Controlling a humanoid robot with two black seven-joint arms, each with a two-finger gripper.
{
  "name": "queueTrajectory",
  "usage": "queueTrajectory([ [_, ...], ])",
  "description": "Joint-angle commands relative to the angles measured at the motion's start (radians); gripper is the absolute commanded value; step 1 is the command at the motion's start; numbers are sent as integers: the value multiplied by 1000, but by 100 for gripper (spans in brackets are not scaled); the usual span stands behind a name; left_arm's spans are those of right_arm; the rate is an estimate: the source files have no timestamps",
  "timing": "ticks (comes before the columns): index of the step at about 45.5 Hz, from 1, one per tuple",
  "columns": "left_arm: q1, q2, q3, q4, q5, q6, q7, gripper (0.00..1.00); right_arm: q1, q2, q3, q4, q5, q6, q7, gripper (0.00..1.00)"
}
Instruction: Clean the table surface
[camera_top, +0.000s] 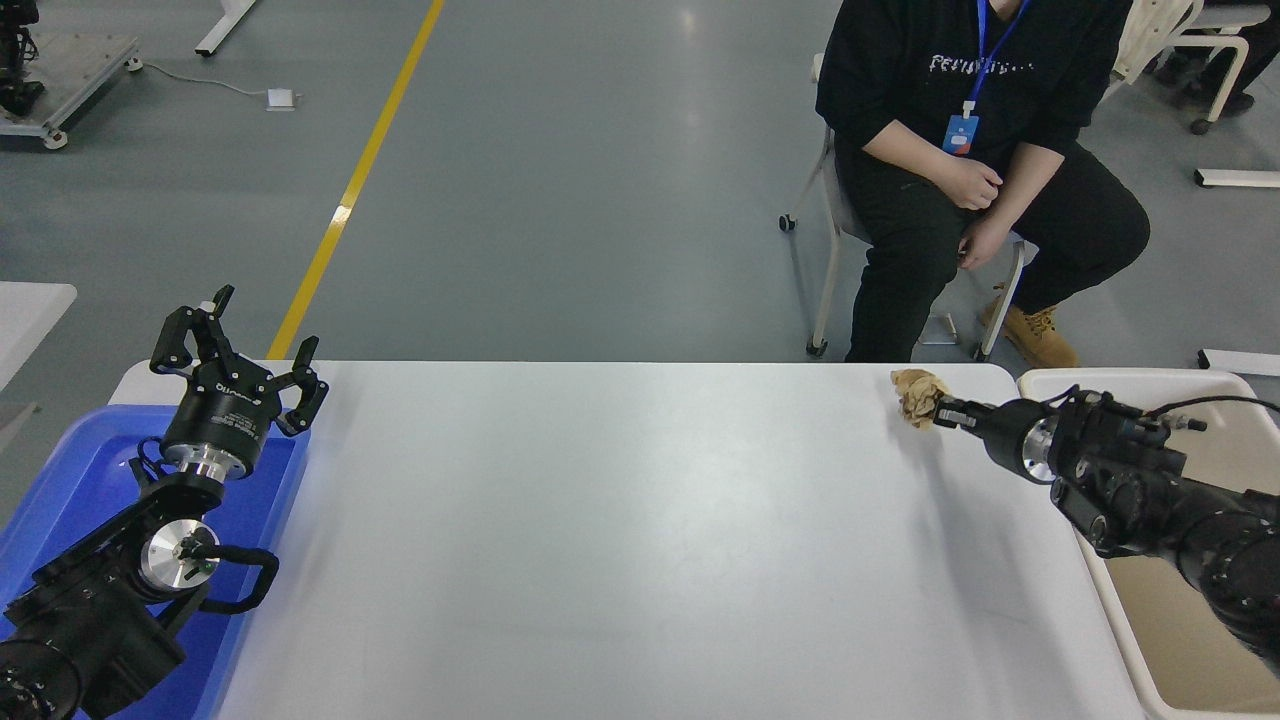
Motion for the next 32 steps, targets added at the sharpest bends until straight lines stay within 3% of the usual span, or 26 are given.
queueTrajectory([
  [1,0,-1,0,0,0,0,0,100,67,-114,103,2,33,97,15,0],
  [21,0,0,0,0,0,0,0,100,96,-321,151,-25,34,140,12,0],
  [32,0,-1,0,0,0,0,0,100,-5,-343,156,-97,34,141,2,0],
])
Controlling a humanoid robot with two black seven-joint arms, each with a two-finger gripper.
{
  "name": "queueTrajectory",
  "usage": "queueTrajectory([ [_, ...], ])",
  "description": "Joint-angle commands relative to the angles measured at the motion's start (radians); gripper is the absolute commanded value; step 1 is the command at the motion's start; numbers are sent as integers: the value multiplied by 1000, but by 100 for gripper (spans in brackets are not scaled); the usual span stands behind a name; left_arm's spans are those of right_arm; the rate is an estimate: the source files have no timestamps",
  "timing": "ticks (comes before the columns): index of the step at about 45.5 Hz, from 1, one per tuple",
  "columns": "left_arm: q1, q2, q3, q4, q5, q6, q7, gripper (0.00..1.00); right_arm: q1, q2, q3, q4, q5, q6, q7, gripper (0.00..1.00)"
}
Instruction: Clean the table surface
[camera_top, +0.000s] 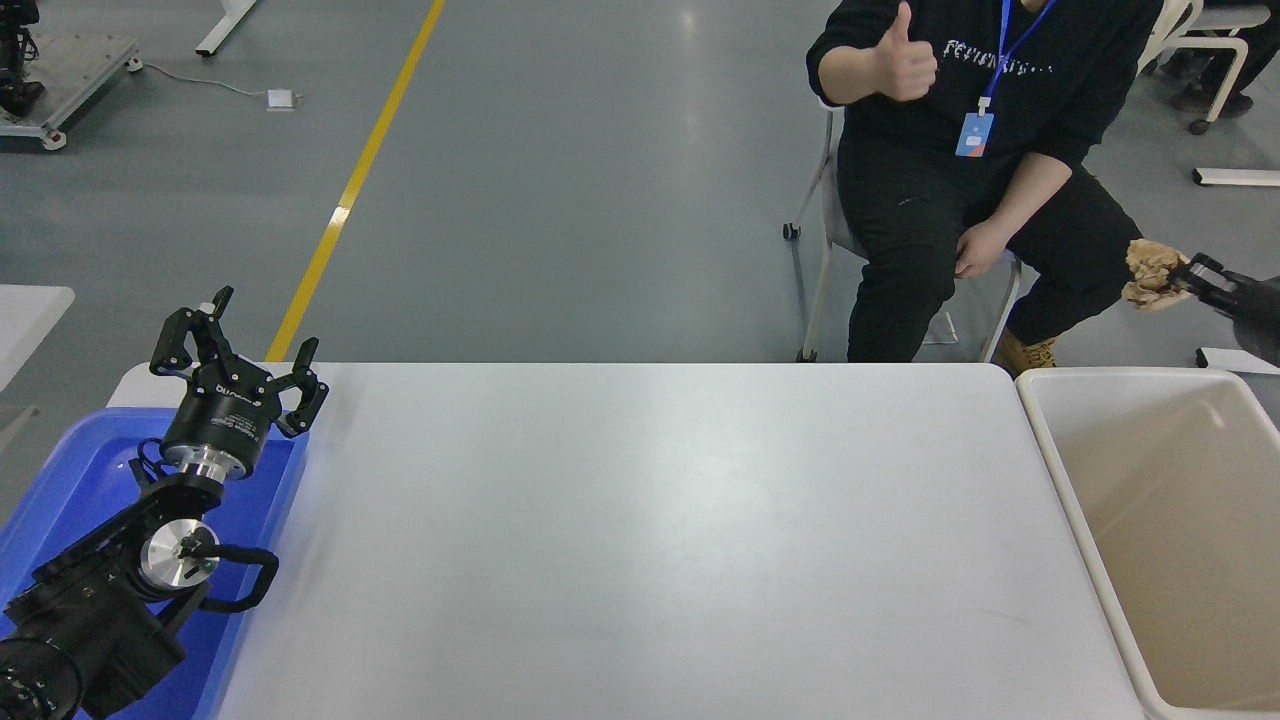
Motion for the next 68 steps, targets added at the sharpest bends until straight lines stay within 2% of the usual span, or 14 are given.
queueTrajectory([
  [1,0,0,0,0,0,0,0,100,-84,-41,10,-62,3,7,-6,0],
  [10,0,-1,0,0,0,0,0,100,-205,-29,15,-103,48,7,-27,0],
  [32,0,-1,0,0,0,0,0,100,-362,57,16,-103,49,-5,-80,0],
  [53,0,0,0,0,0,0,0,100,-386,90,18,-105,51,-42,-80,0],
  [57,0,0,0,0,0,0,0,100,-385,90,30,-102,52,-110,-80,71],
  [58,0,0,0,0,0,0,0,100,-385,90,38,-97,52,-128,-78,81],
  [60,0,-1,0,0,0,0,0,100,-385,90,61,-91,52,-146,-78,87],
  [65,0,0,0,0,0,0,0,100,-383,89,153,-90,63,-162,-78,96],
  [68,0,-1,0,0,0,0,0,100,-380,86,212,-91,77,-165,-77,97],
])
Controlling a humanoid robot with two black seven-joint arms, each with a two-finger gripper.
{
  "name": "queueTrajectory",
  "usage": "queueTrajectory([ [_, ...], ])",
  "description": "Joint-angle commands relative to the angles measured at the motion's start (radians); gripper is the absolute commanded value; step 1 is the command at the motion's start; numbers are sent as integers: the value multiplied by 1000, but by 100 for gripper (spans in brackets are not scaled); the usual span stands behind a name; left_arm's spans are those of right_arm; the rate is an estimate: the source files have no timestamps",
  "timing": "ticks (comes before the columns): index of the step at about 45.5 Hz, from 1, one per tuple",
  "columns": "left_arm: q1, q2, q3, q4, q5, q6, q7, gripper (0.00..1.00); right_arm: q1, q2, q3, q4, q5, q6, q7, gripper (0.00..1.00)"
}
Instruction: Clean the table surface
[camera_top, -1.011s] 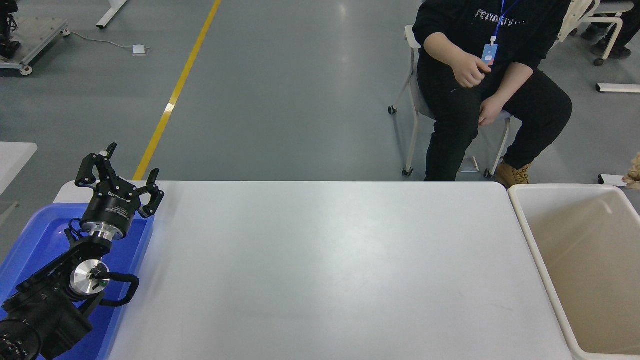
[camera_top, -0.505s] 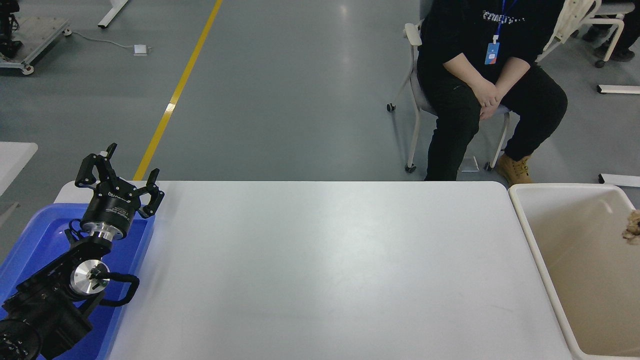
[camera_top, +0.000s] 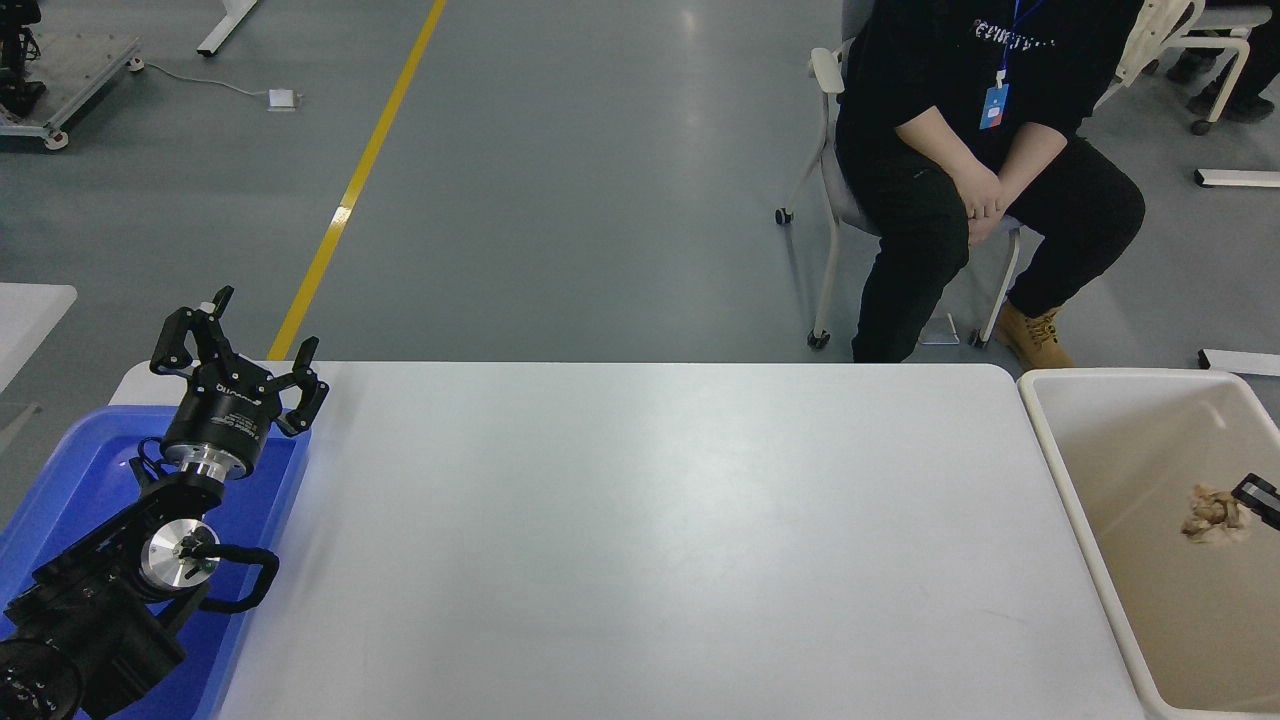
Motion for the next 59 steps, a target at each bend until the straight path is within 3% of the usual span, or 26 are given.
queueTrajectory([
  [1,0,0,0,0,0,0,0,100,5,-3,153,5,26,-56,2,97],
  [18,0,1,0,0,0,0,0,100,175,-70,334,4,34,-50,-8,98],
  [26,0,1,0,0,0,0,0,100,251,-87,544,39,41,-50,8,98],
  [48,0,-1,0,2,0,0,0,100,248,-172,1241,480,86,-38,20,99],
  [59,0,1,0,0,0,0,0,100,159,-155,1457,651,86,117,17,99],
])
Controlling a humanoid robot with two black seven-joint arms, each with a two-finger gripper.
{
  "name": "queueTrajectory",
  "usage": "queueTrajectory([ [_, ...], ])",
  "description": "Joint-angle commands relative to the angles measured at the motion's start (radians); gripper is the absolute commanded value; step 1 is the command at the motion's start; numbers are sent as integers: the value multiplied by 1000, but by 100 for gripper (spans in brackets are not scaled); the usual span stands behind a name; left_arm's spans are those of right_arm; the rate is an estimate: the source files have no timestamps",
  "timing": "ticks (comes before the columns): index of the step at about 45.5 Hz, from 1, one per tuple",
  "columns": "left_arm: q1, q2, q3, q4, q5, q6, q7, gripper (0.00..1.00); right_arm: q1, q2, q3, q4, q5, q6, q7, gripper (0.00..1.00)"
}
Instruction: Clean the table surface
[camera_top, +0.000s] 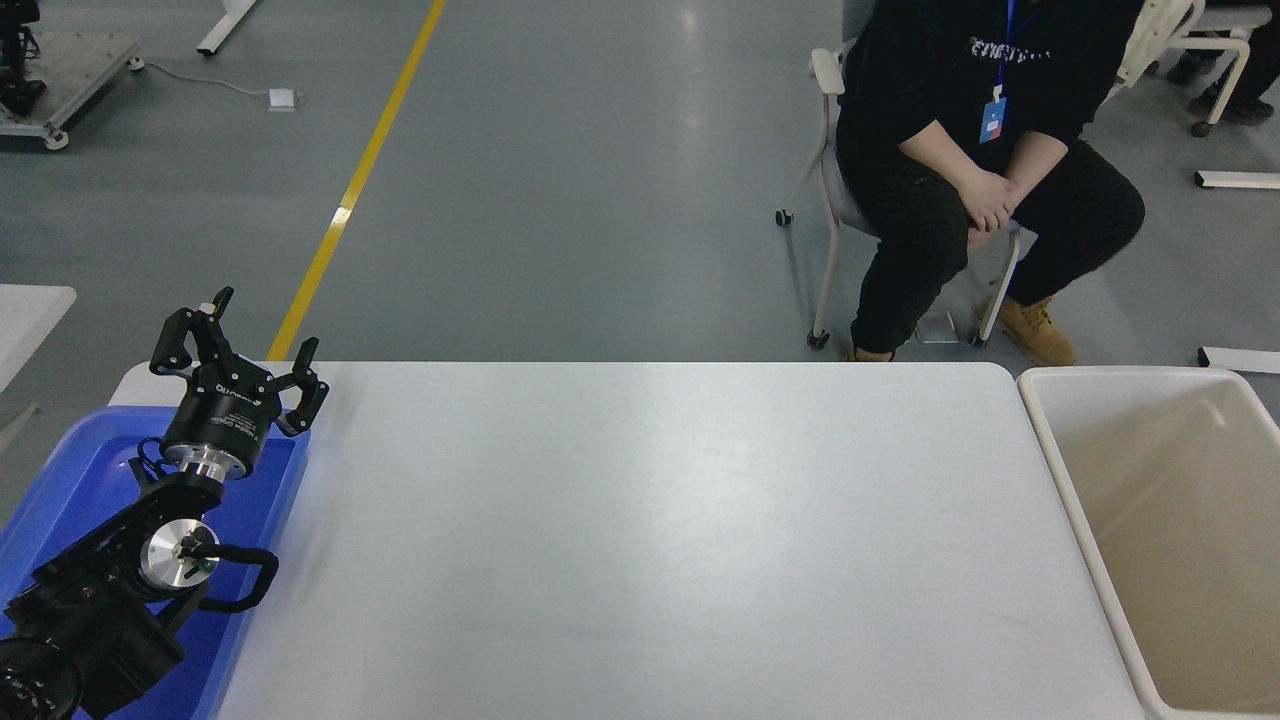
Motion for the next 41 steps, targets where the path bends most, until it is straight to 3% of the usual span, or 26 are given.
queueTrajectory([
  [1,0,0,0,0,0,0,0,100,-79,11,252,189,4,121,-3,99],
  [8,0,-1,0,0,0,0,0,100,-171,85,341,247,7,181,-4,99],
  [21,0,0,0,1,0,0,0,100,-301,191,321,249,5,190,-3,99],
  [41,0,0,0,0,0,0,0,100,-387,312,229,235,4,189,8,99],
])
